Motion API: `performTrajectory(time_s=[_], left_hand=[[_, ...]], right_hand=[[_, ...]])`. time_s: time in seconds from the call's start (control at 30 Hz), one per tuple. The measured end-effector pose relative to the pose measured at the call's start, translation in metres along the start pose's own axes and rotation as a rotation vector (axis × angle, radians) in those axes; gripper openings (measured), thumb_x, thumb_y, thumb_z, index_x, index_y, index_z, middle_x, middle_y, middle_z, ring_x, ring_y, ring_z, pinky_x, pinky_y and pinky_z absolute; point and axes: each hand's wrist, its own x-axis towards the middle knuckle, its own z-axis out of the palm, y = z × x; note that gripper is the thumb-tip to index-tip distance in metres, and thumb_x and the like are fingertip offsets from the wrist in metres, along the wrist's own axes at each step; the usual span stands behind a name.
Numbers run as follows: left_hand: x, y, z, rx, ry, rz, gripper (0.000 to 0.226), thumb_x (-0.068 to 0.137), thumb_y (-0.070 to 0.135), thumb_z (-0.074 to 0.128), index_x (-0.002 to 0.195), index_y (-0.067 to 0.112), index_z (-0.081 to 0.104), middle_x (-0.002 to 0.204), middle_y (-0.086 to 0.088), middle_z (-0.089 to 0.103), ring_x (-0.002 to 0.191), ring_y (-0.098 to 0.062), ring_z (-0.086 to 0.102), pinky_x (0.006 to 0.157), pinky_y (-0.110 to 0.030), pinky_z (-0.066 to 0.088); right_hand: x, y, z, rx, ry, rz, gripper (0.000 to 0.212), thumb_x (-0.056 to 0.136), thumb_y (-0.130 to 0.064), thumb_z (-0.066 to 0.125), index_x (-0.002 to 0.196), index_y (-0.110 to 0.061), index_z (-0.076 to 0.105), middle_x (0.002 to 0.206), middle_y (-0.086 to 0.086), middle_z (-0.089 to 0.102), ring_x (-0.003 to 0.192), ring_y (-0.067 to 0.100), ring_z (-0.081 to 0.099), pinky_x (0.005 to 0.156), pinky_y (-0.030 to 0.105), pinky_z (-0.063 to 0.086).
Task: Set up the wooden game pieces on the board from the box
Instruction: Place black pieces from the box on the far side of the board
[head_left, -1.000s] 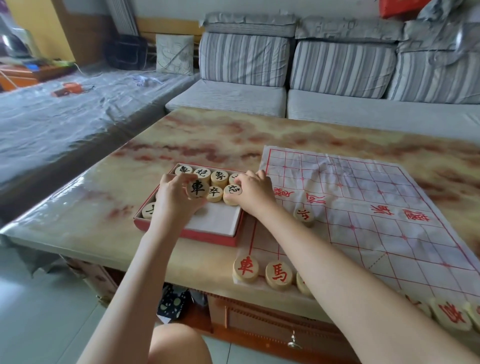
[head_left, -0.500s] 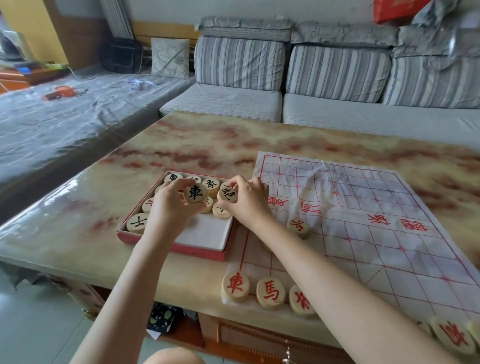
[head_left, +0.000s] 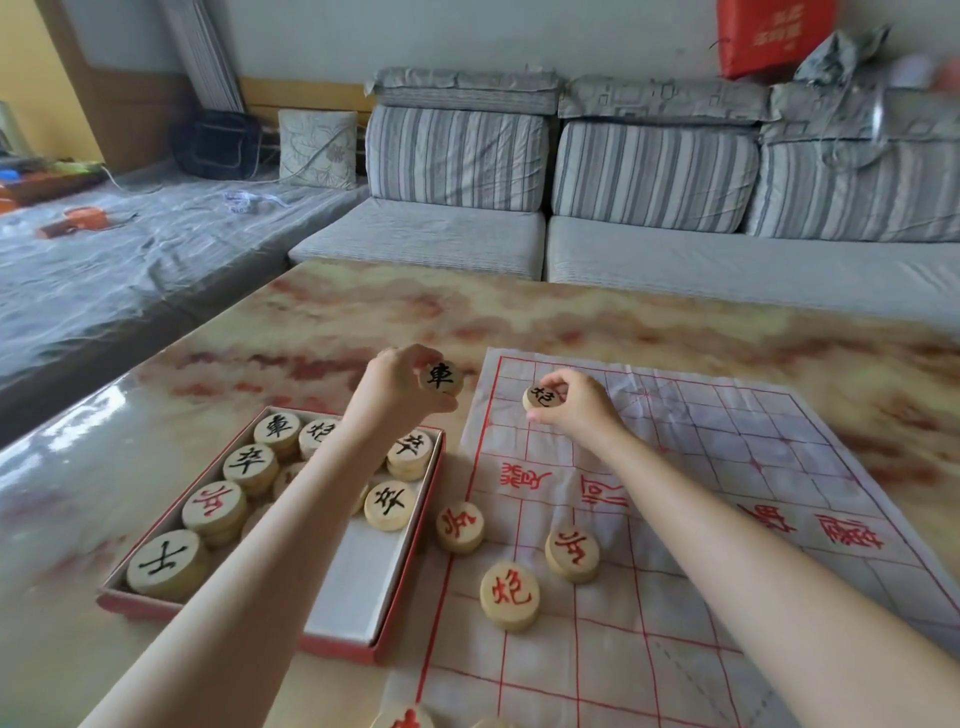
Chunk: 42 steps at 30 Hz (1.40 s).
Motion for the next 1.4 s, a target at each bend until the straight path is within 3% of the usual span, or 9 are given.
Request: performTrajectory(time_s=[0.17,0.33,0.5,0.57,0.67,0.8,0.9,1.03,1.4], left_hand=[[0.04,0.005,0.01,0.011,-0.034,0.0,0.058,0.065,0.017,0.08,0.12,0.015,0.06,0.114,-0.008,0.063,0.097,-0.018,0.056,0.074,-0.022,0.037],[0.065,0.005,0.023,0.014,-0.059,-0.013,0.058,0.067,0.018,0.079,0.121,0.012,0.059,0.117,-0.007,0.062,0.104,-0.021,0.056,0.078,-0.022,0.036],[0.088,0.0,0.049,0.025,-0.115,-0.048,0.062,0.067,0.02,0.079,0.124,0.013,0.054,0.119,-0.005,0.06,0.104,-0.022,0.058,0.077,-0.026,0.044],[0.1,-0.001,0.06,0.041,-0.102,-0.079,0.059,0.067,0.019,0.078,0.121,0.014,0.055,0.118,-0.005,0.061,0.095,-0.023,0.062,0.079,-0.03,0.051],[0.12,0.004,0.074,0.023,-0.081,-0.097,0.054,0.066,0.016,0.077,0.116,0.012,0.058,0.109,-0.007,0.064,0.068,-0.022,0.062,0.059,-0.029,0.052],[0.146,0.01,0.092,0.14,-0.069,-0.054,0.055,0.065,0.025,0.08,0.116,0.015,0.06,0.113,-0.007,0.064,0.104,-0.025,0.059,0.086,-0.032,0.048],[0.158,0.012,0.102,0.133,-0.096,-0.059,0.052,0.066,0.025,0.079,0.113,0.015,0.063,0.111,-0.007,0.067,0.105,-0.025,0.06,0.09,-0.032,0.049],[0.164,0.003,0.114,0.115,-0.121,-0.082,0.052,0.064,0.026,0.08,0.113,0.016,0.063,0.111,-0.007,0.067,0.102,-0.025,0.062,0.087,-0.035,0.052],[0.162,-0.012,0.118,0.114,-0.068,-0.093,0.069,0.069,0.043,0.076,0.128,0.017,0.052,0.129,-0.007,0.057,0.122,-0.027,0.049,0.102,-0.036,0.041]], right_hand=[[0.033,0.004,0.008,-0.112,-0.034,-0.053,0.05,0.066,-0.032,0.079,0.111,-0.021,0.06,0.116,0.007,0.062,0.115,0.025,0.052,0.098,0.038,0.042],[0.033,0.006,0.009,-0.25,-0.076,-0.126,0.05,0.072,-0.039,0.075,0.117,-0.021,0.059,0.119,0.0,0.062,0.12,0.022,0.046,0.099,0.034,0.025],[0.029,0.005,0.001,-0.162,-0.045,-0.138,0.067,0.071,-0.049,0.073,0.129,-0.023,0.05,0.133,-0.001,0.051,0.123,0.021,0.045,0.105,0.041,0.032],[0.026,0.005,-0.007,-0.069,-0.018,-0.141,0.056,0.076,-0.044,0.071,0.124,-0.021,0.055,0.131,-0.003,0.054,0.121,0.019,0.048,0.104,0.043,0.035],[0.024,0.009,-0.018,-0.025,-0.052,-0.147,0.04,0.08,-0.038,0.068,0.117,-0.023,0.06,0.124,-0.006,0.059,0.118,0.016,0.05,0.105,0.041,0.034],[0.023,0.014,-0.028,0.031,-0.065,-0.179,0.029,0.081,-0.038,0.067,0.107,-0.028,0.064,0.112,-0.006,0.064,0.112,0.014,0.053,0.103,0.038,0.038],[0.023,0.01,-0.037,0.062,-0.065,-0.224,0.025,0.082,-0.034,0.066,0.106,-0.026,0.066,0.107,-0.008,0.066,0.109,0.011,0.055,0.098,0.031,0.041],[0.021,0.006,-0.036,0.068,-0.05,-0.256,0.022,0.084,-0.032,0.064,0.106,-0.027,0.066,0.106,-0.011,0.065,0.112,0.012,0.052,0.101,0.033,0.039],[0.012,0.014,-0.032,0.067,-0.09,-0.24,0.023,0.086,-0.03,0.062,0.108,-0.027,0.065,0.108,-0.01,0.064,0.112,0.01,0.053,0.1,0.031,0.039]])
